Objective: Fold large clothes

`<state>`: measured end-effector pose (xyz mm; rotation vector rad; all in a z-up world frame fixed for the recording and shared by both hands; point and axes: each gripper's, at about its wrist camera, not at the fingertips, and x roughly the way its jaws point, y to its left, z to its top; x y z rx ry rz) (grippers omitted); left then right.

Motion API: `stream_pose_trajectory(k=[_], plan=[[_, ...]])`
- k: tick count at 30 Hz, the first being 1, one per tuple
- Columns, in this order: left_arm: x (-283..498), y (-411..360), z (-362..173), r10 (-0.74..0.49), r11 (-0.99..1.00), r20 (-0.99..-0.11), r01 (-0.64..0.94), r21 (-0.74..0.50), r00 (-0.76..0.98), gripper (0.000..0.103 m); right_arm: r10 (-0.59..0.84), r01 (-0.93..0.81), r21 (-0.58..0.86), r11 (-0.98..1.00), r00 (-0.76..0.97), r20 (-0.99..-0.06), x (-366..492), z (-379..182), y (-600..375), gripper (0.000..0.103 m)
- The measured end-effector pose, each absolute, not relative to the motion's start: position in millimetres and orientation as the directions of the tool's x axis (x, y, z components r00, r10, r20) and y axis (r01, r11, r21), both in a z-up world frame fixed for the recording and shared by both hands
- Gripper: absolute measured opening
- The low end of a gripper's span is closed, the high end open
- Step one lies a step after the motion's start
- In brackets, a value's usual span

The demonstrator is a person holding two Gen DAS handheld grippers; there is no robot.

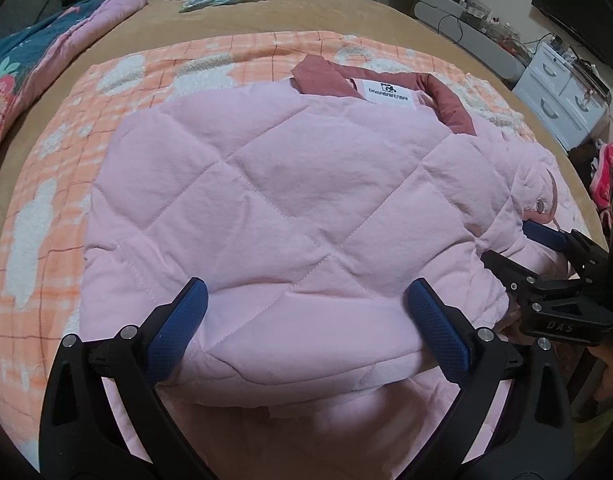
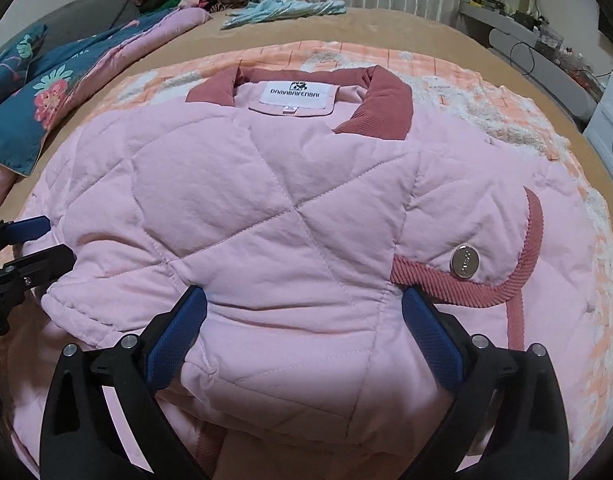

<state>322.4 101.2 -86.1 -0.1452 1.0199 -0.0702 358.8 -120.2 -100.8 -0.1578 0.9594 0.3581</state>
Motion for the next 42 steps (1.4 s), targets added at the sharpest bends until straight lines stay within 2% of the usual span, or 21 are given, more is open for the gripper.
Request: stream_pose_trajectory(k=[9, 16, 32, 42], plan=[[311.8, 103.6, -67.5, -0.151, 0.983, -0.845, -0.008, -0.181, 0.513, 0.094, 0.284, -0.314, 0.117, 0.942, 0.563, -0.776, 325.3, -72.4, -139.8, 0.098], [295.8, 103.9, -43.5, -0.181, 0.978, -0.815, 0.009, -0.211, 0.550, 0.094, 0.322, -0.289, 0.180, 0.940, 0.584, -0.745, 296.0, -49.2, -154.6, 0.098], [268.2, 101.3, -6.6, -0.152, 0.984, -0.763, 0.021, -0.180, 0.628, 0.094, 0.283, -0.250, 0.150, 0.957, 0.679, -0.677, 248.3, 1.5, -177.4, 0.099], [250.5, 94.7, 11.6, -0.184, 0.979, -0.743, 0.052, -0.198, 0.644, 0.094, 0.263, -0.244, 0.123, 0.962, 0.704, -0.659, 225.3, 17.7, -179.6, 0.099]])
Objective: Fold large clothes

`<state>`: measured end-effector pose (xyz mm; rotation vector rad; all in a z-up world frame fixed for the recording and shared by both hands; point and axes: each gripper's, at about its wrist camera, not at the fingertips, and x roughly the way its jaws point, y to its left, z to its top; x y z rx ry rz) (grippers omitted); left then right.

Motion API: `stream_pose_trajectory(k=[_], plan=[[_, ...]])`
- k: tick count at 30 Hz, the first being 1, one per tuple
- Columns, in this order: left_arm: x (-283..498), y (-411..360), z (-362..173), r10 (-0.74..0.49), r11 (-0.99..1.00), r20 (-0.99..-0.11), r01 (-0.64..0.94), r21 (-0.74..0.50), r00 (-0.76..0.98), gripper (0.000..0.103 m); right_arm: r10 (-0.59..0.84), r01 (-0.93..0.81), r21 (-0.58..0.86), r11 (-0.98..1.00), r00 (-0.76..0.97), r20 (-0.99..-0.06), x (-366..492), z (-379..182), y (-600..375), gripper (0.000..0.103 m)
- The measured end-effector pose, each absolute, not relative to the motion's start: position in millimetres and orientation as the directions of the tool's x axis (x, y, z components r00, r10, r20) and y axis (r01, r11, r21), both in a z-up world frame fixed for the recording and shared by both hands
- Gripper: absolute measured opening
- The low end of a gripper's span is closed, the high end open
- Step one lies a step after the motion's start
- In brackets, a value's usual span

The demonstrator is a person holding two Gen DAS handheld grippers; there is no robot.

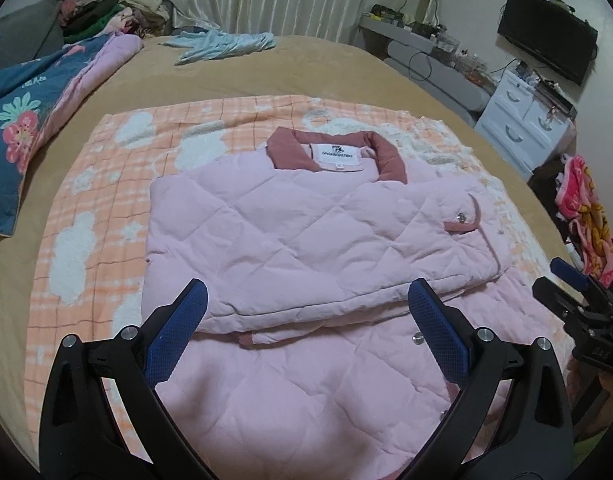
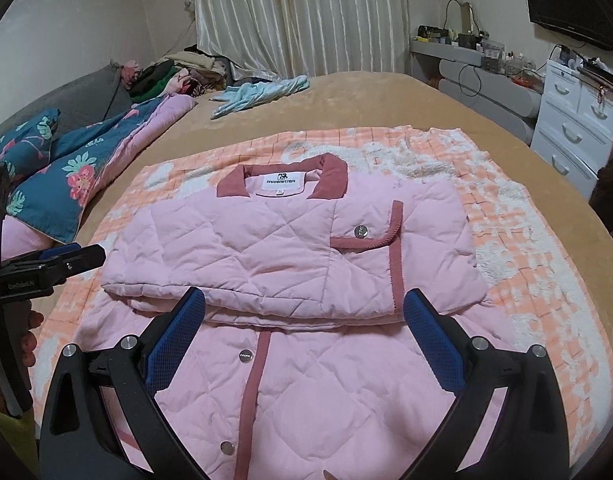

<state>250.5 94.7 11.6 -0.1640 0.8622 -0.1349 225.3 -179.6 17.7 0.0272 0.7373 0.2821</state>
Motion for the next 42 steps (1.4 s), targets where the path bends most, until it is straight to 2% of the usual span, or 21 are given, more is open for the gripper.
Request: stream_pose_trajectory(k=[12, 22, 42], plan=[[215.8, 95.2, 30.2, -0.175, 0.981, -0.715, 0.058, -0.186, 0.677, 0.094, 0.264, -0.253, 0.110, 0.961, 0.728, -0.633, 202.5, 42.1, -181.4, 0.099], [172.9, 91.8, 68.7, -0.179, 0.976, -0.650, 0.049, -0.213, 0.738, 0.094, 0.282, -0.284, 0.094, 0.954, 0.753, -0.595, 174.3, 72.1, -184.8, 0.099], [103.6, 65.6, 101.8, -0.115, 0.987, -0.613, 0.021, -0.158, 0.781, 0.094, 0.299, -0.300, 0.089, 0.950, 0.791, -0.534, 111.5, 105.3, -218.1, 0.099]])
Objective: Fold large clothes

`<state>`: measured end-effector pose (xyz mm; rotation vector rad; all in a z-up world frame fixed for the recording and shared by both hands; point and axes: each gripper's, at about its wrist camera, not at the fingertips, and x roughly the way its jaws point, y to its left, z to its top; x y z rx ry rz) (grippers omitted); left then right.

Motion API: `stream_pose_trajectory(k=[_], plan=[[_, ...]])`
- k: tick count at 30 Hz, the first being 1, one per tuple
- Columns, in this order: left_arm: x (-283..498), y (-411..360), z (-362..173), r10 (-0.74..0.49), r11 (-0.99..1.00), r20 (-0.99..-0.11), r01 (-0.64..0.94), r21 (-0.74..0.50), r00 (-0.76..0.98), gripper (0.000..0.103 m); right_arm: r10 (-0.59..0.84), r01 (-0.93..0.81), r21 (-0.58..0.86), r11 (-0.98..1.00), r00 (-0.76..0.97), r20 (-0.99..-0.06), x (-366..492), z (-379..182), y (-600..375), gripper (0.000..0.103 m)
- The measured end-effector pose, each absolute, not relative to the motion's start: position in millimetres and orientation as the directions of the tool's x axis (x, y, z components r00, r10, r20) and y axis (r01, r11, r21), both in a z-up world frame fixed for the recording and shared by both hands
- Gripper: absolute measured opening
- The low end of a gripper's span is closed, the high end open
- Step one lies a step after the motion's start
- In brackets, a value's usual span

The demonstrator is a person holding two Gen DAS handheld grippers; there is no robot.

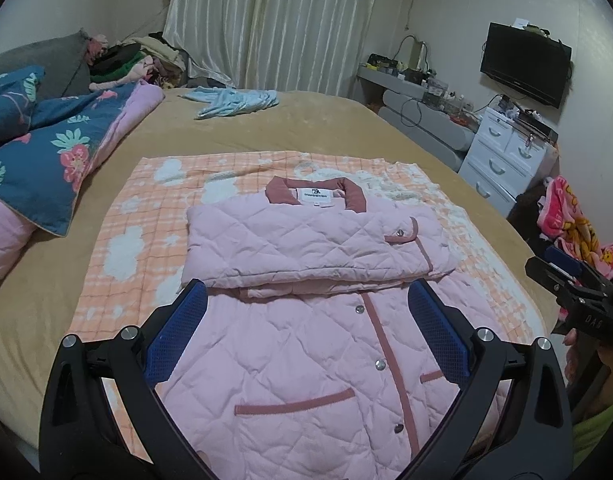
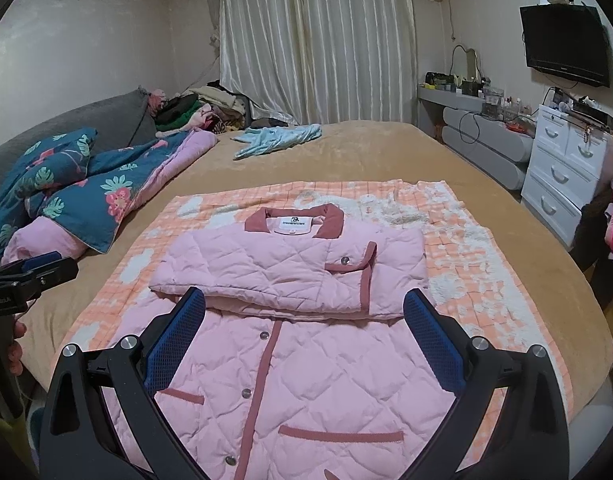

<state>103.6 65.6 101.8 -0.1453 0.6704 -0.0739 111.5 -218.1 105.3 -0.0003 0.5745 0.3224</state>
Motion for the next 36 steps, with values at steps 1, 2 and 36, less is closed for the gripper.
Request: stream_pose_trajectory(k=[1, 2, 36], plan=[[100.5, 65.0, 102.8, -0.113, 0.987, -0.611, 0.020, -0.157, 0.783, 0.094, 0.300, -0.301, 0.087, 0.950, 0.792, -0.533, 109.4, 105.7, -219.4, 0.099], [98.3, 64.7, 103.1, -0.112, 0.988, -0.611, 0.019, -0.156, 0.784, 0.094, 0.298, -0.300, 0.086, 0.950, 0.793, -0.531, 107.2, 106.1, -220.9, 0.099], [47.3, 60.5, 50.6, -0.031, 0.989, -0.647, -0.071, -0.131, 0.762, 0.094, 0.259, -0.270, 0.072, 0.960, 0.767, -0.587, 71.6, 54.5, -275.6, 0.099]])
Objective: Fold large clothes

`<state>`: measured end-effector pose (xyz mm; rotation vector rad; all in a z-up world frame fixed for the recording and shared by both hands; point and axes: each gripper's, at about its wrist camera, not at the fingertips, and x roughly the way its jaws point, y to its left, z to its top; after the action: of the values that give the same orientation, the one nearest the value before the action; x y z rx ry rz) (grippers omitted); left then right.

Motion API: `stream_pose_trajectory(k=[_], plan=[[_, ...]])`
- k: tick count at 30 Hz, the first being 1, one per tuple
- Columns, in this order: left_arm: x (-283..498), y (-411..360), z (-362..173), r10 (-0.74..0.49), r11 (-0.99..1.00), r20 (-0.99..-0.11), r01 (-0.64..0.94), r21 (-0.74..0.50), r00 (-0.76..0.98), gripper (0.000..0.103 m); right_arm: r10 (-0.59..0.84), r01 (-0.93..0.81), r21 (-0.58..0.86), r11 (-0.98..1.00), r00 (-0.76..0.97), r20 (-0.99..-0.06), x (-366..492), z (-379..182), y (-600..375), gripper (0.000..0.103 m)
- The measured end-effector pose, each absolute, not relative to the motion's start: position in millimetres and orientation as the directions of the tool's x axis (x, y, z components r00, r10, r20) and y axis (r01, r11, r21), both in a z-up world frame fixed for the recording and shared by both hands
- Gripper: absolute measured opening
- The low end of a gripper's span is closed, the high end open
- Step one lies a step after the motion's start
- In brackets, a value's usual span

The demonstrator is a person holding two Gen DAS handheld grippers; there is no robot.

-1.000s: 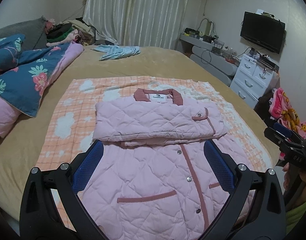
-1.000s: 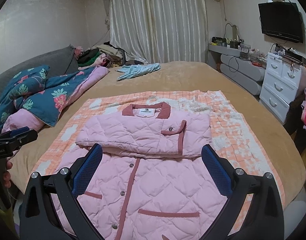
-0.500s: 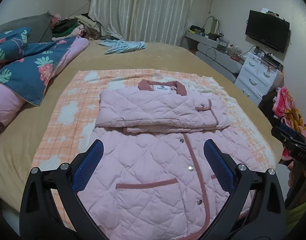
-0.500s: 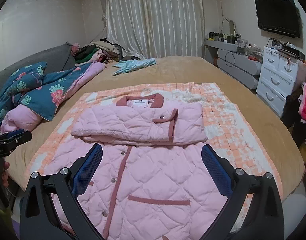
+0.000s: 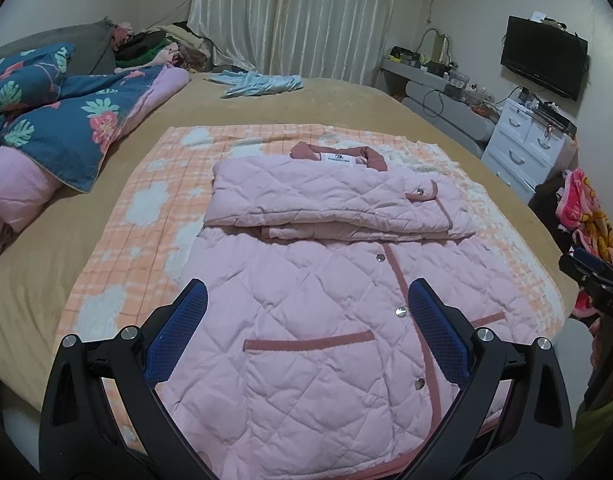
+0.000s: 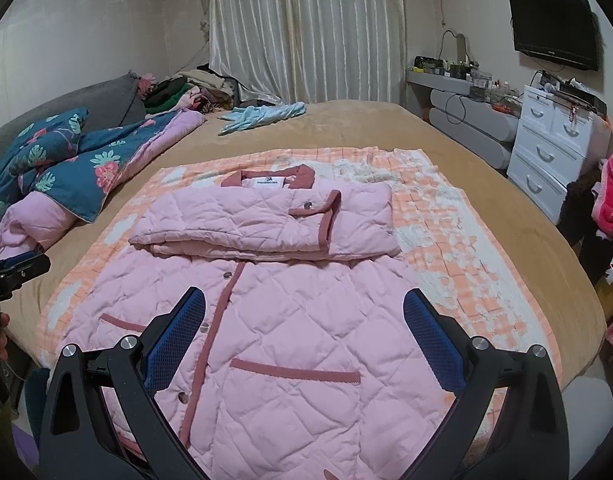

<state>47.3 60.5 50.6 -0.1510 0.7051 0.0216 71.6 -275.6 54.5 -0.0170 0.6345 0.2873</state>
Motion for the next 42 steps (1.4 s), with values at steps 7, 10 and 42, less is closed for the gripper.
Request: stream_pose_trajectory(k=[7, 10, 42], plan=[[41.7, 69.6, 37.4, -0.017, 0.987, -0.665, -0.093, -0.129, 0.747, 0.094, 0.251, -0.258, 0.077, 0.963, 0.758, -0.602, 67.6, 42.9, -286.6, 0.099], [39.2, 73.4, 32.2, -0.012, 0.986, -0.672, -0.102, -0.130, 0.740, 0.094, 0.245, -0.257, 0.069, 0.964, 0.755, -0.608, 65.4, 38.1, -289.1, 0.099], [11.1, 120.2, -44.0, 0.044, 0.975, -0.783, -0.199, -0.103, 0.621, 0.094, 0.177, -0.224, 0.035, 0.974, 0.655, -0.734, 51.5, -39.0, -337.7, 0.099]])
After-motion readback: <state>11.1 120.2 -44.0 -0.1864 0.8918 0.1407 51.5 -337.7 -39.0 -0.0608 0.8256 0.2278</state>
